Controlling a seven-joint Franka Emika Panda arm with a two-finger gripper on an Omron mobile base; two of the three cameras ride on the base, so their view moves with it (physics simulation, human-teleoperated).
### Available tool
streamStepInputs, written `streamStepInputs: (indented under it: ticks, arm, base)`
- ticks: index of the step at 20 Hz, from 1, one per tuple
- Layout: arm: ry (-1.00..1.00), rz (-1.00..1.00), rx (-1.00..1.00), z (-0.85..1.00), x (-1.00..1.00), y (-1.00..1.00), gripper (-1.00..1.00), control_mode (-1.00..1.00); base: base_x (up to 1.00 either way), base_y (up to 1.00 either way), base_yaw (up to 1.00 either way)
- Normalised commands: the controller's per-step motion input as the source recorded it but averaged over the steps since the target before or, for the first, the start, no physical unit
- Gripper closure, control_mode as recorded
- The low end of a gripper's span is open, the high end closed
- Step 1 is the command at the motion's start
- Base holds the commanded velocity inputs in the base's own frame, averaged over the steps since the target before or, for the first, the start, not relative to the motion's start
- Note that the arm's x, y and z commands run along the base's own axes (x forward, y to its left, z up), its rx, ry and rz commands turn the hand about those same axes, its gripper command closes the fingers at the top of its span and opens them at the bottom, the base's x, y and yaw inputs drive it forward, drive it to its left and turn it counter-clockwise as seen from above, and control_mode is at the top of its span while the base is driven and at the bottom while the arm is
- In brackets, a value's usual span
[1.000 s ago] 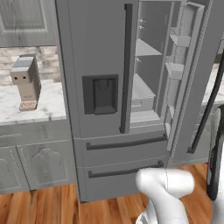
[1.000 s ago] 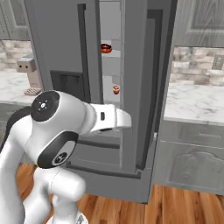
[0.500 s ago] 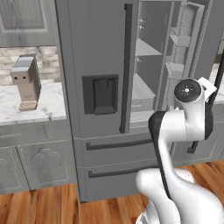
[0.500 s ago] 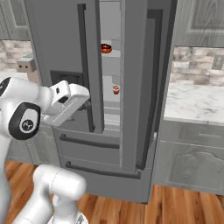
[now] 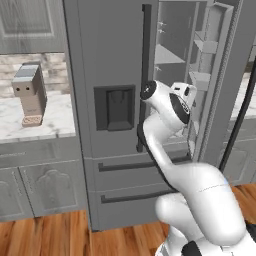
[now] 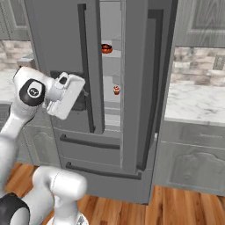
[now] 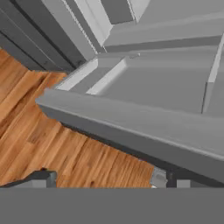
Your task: Take the donut and cupcake from the fridge and place them on the empty tray on the dining counter.
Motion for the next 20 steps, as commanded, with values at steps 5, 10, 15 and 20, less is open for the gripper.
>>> streamStepInputs:
  ticks: [5, 10, 15, 20]
  arm:
    - [0.38, -0.14, -0.22, -0.16, 0.98, 0.00, -1.00, -1.00]
    - [0.23, -0.17, -0.19, -0.56, 0.70, -0.14, -1.00, -1.00]
    - [0.17, -0.16, -0.11, -0.73, 0.25, -0.46, -1.00, -1.00]
    - [0.06, -0.16, -0.07, -0.58, 0.30, -0.56, -1.00, -1.00]
  base:
    - [0.00, 0.00, 0.00]
    - [0.00, 0.00, 0.00]
    - [0.00, 0.00, 0.00]
    - [0.00, 0.00, 0.00]
